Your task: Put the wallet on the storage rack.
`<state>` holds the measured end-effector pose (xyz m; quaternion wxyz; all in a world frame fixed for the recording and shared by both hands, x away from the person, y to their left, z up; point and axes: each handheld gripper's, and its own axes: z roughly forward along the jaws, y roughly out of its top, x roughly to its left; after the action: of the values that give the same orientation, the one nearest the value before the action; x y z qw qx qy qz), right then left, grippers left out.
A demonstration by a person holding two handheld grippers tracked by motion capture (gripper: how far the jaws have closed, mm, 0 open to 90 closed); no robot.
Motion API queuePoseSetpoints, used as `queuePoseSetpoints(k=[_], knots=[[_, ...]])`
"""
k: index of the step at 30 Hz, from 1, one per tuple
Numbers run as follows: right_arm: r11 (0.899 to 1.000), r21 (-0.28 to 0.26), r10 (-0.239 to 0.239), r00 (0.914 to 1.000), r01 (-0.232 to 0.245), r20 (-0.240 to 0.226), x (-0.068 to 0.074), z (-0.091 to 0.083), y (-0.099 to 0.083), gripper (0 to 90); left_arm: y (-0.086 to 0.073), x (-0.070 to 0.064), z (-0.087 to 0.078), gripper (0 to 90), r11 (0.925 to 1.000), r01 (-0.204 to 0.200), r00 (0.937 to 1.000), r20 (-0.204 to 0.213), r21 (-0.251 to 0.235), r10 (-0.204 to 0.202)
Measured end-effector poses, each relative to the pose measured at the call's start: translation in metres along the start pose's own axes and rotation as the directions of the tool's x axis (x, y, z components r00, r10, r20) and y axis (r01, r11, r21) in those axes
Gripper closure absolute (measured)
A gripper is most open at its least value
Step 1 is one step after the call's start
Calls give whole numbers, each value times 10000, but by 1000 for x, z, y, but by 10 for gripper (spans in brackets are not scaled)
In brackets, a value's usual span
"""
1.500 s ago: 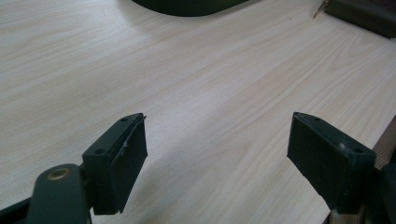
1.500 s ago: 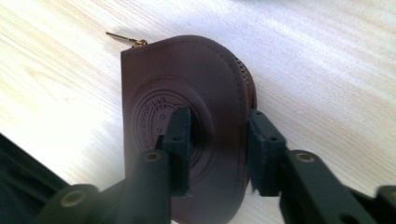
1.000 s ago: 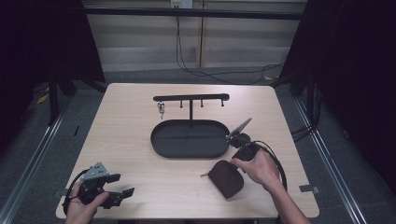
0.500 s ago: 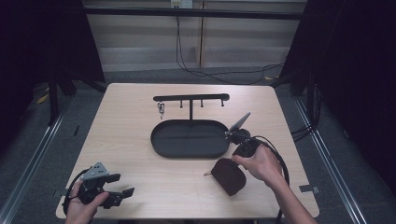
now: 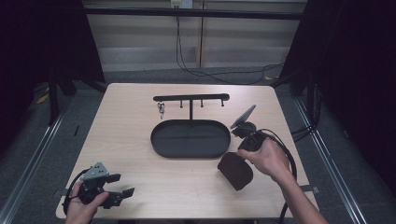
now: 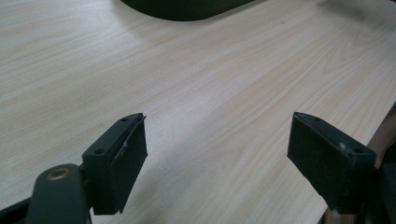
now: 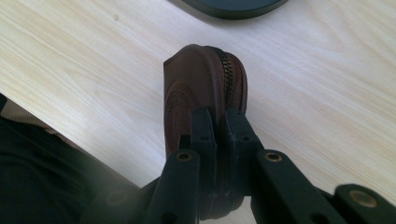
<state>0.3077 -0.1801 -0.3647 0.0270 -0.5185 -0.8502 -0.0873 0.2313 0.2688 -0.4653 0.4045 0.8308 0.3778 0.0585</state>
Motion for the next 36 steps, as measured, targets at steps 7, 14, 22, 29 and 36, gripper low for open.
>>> queuePoseSetpoints(k=[7,14,22,29,36], knots=[[10000,-86,2,9997,0,234,0,-15,2,835,0,0,0,193,10000,12,10000,71,-25,-11],[9999,-69,90,9989,-87,450,-1,-29,6,834,0,0,0,191,10000,29,10000,81,-42,-29],[9997,-100,237,9981,-232,563,-2,-45,15,833,0,0,0,191,10000,33,9999,101,4,-33],[9997,-153,227,9968,-216,772,-1,-57,27,832,0,0,0,191,10000,14,10000,98,24,-14],[9996,-150,239,9958,-226,883,4,-62,43,833,0,0,0,191,10000,29,9999,118,-2,-29]])
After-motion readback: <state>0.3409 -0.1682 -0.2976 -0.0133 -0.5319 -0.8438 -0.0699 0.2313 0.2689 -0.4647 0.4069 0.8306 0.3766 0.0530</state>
